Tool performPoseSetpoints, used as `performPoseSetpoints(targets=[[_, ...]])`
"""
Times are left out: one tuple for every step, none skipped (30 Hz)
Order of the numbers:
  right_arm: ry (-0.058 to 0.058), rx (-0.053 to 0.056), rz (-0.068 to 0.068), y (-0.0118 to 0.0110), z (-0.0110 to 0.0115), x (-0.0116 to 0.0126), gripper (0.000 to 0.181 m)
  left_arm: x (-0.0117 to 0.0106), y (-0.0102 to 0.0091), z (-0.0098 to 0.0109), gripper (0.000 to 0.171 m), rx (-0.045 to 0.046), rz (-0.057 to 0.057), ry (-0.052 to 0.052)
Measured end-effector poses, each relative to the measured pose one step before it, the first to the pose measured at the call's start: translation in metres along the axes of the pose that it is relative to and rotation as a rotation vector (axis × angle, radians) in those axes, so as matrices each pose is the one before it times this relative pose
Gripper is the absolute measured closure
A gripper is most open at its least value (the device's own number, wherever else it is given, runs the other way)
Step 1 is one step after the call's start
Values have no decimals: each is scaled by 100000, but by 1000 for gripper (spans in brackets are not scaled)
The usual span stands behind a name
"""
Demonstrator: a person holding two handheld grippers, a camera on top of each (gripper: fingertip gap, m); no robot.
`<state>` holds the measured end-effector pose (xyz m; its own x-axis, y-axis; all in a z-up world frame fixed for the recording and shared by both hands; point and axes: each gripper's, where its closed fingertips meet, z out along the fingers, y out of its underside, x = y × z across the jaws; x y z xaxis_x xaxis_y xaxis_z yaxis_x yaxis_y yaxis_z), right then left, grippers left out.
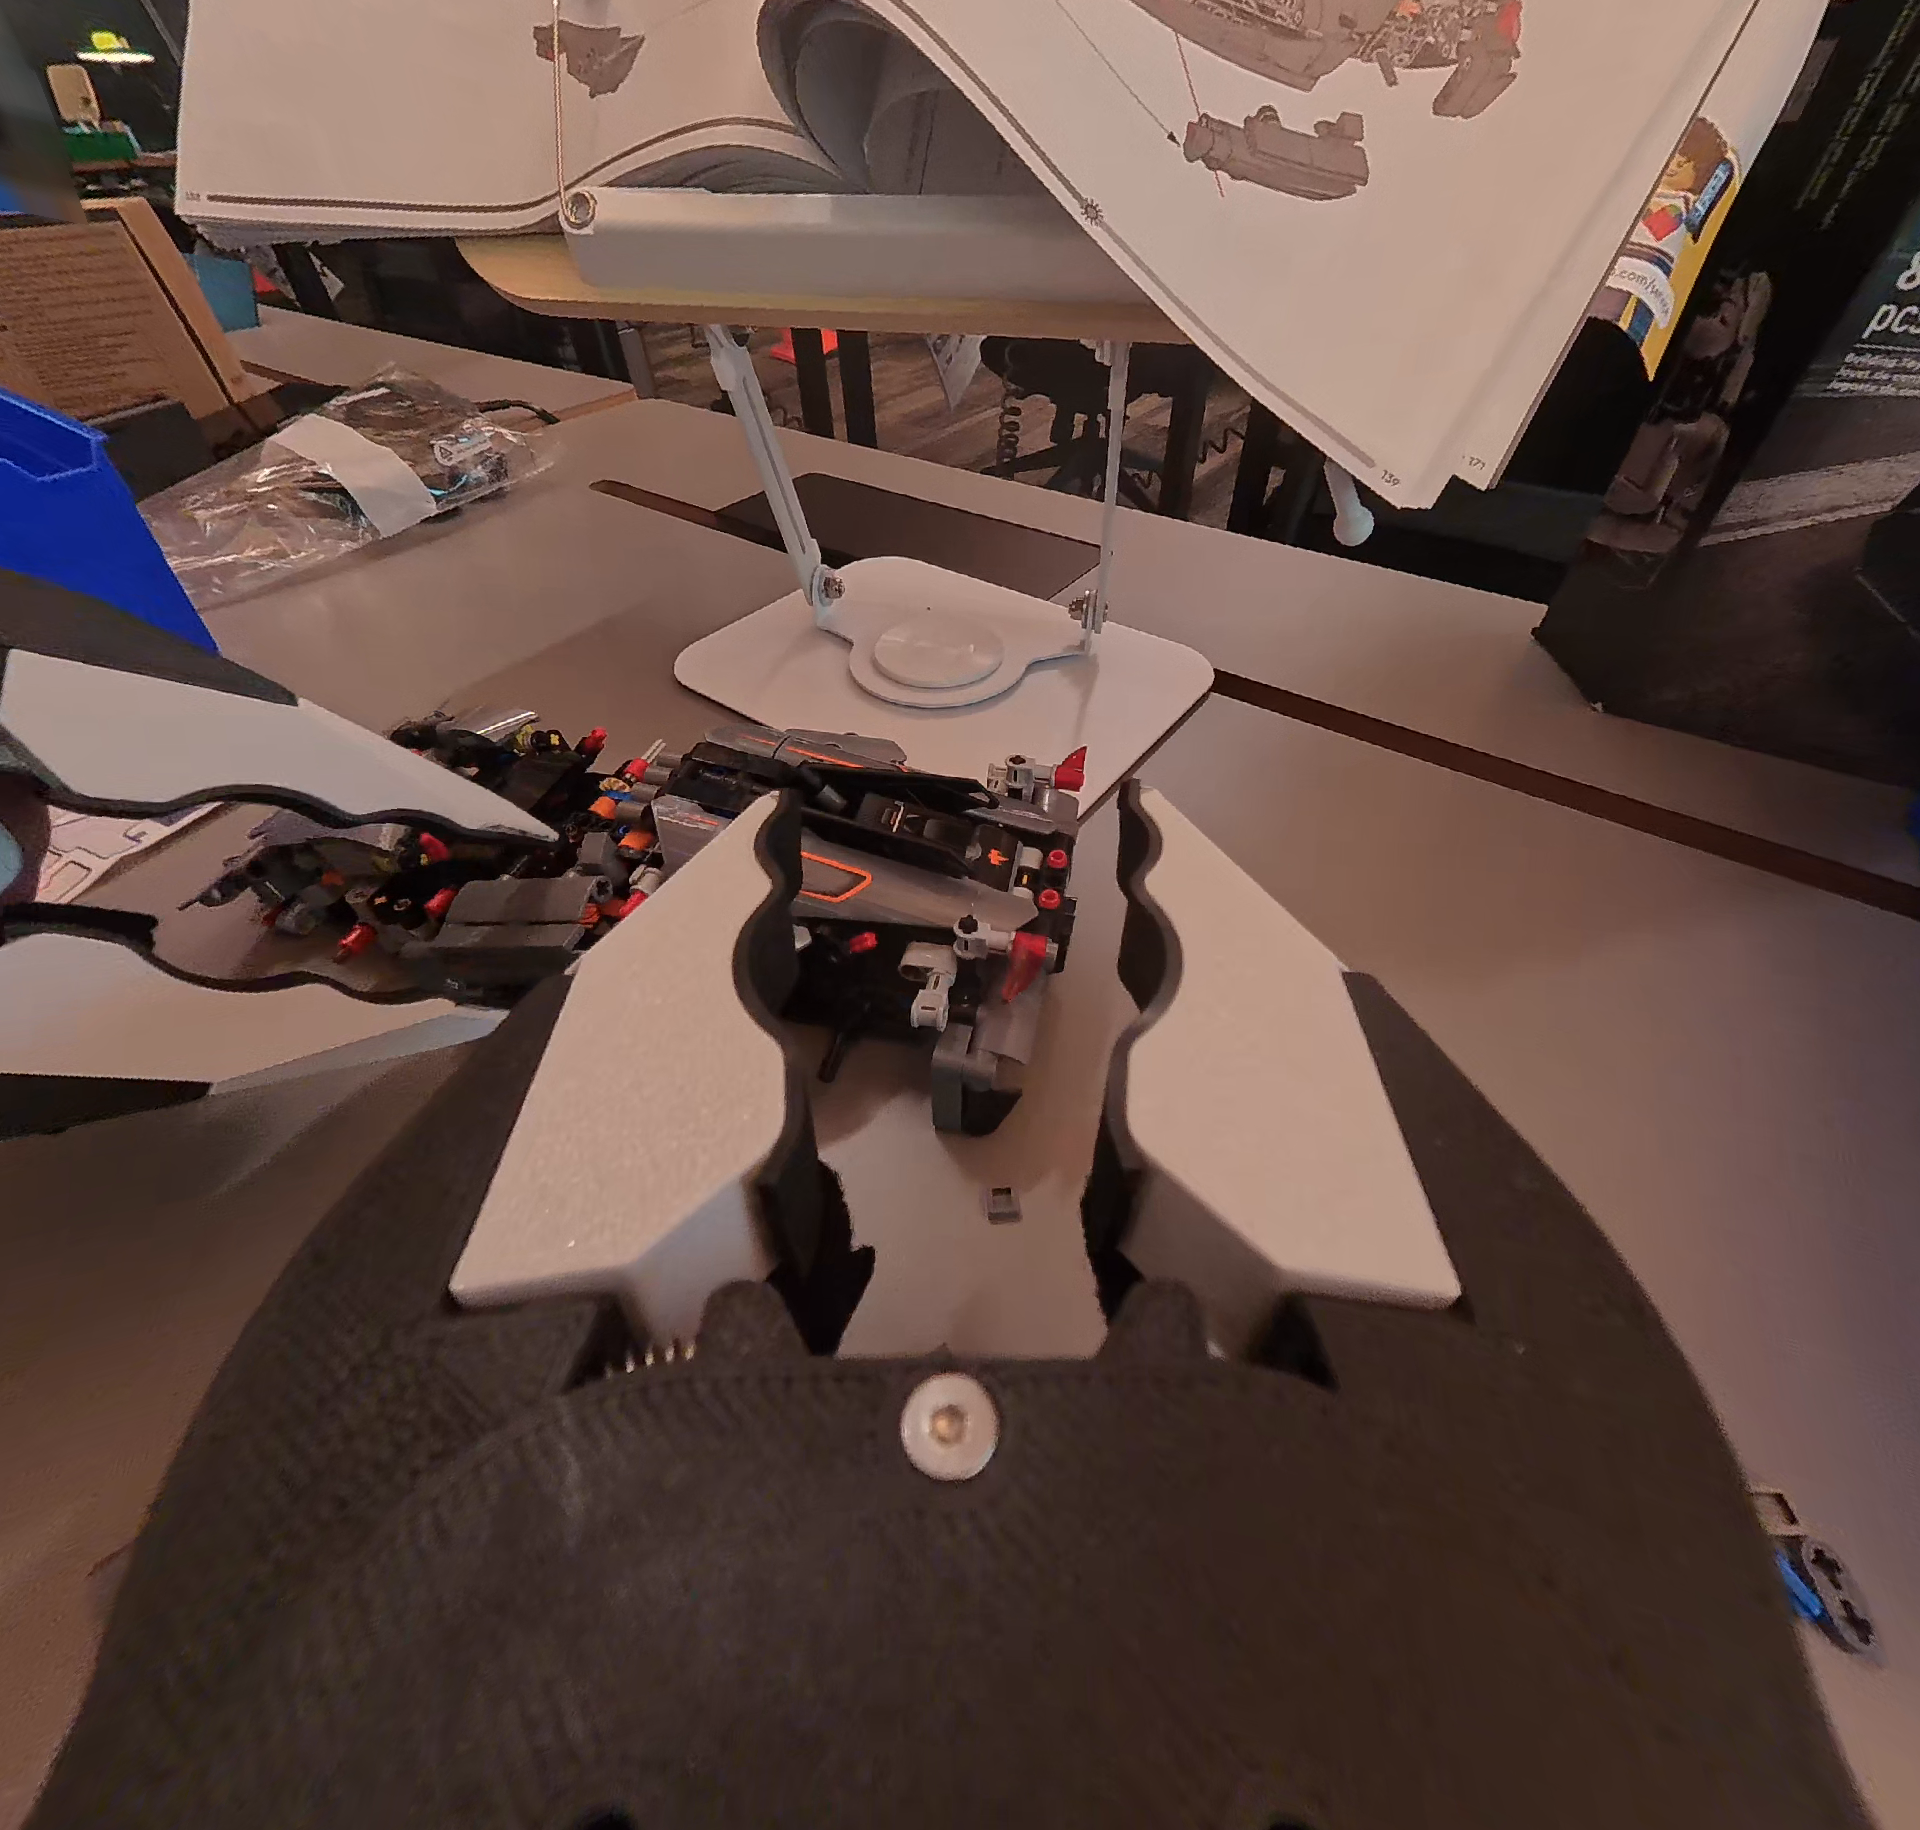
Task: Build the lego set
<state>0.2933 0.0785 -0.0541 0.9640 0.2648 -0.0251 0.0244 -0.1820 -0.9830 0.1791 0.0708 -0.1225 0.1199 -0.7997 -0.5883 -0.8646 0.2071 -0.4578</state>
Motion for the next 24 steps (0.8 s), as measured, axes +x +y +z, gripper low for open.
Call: performPoseSetpoints(targets=[[0,-197,-18,51,23,0,122,13,261,242,131,-2056,1164,-429],[23,-107,-87,40,25,-13,122,193,42,166,133,-583,781,602],[-26,-128,-75,31,31,-19,122,159,-173,44,141,911,806,190],[-71,-160,-34,26,24,-19,122,-75,-51,33,144,222,994,-1173],[-22,-8,-30,9,13,-8,122,34,50,77,145,-573,879,48],[-41,14,11,-2,1,-7,121,21,-6,29,145,-357,54,561],[-14,-39,41,12,18,1,122,-1,-6,-9,145,-328,499,459],[-40,-61,73,17,4,2,122,-31,9,-32,145,-263,1169,129],[-56,-10,109,10,5,7,122,25,3,-5,145,-169,297,523],[-4,24,76,5,8,16,122,37,-2,22,145,-60,343,599],[2,-3,30,1,-3,8,122,75,7,14,145,24,964,578],[-29,-6,92,9,6,12,122,139,8,15,146,-35,1494,838],[-65,11,115,-1,-5,2,122,109,7,-36,146,-128,1281,684],[9,1,17,-2,7,12,122,101,-2,-6,146,-193,148,739],[-2,29,-8,-4,2,0,122,78,-7,-1,146,-88,653,369],[-78,47,47,-16,1,-15,122,51,21,23,145,-247,1264,211],[-59,-31,6,12,12,-15,122,-10,2,-21,145,-321,182,208],[35,-57,-98,8,-1,2,122,-6,-3,6,146,-405,-278,340],[40,-52,-27,17,-2,8,122,117,13,40,145,-479,898,629],[-13,13,40,-2,-2,5,122,139,20,54,145,-503,1686,749],[23,54,58,-5,-11,16,122,44,-1,20,145,-457,448,381],[97,69,68,-5,-22,32,122,-9,4,27,146,-568,-230,246],[34,101,119,-21,-12,22,122,24,2,26,145,-476,636,-67],[12,51,147,-6,-4,20,122,7,13,23,146,-368,776,-225]])
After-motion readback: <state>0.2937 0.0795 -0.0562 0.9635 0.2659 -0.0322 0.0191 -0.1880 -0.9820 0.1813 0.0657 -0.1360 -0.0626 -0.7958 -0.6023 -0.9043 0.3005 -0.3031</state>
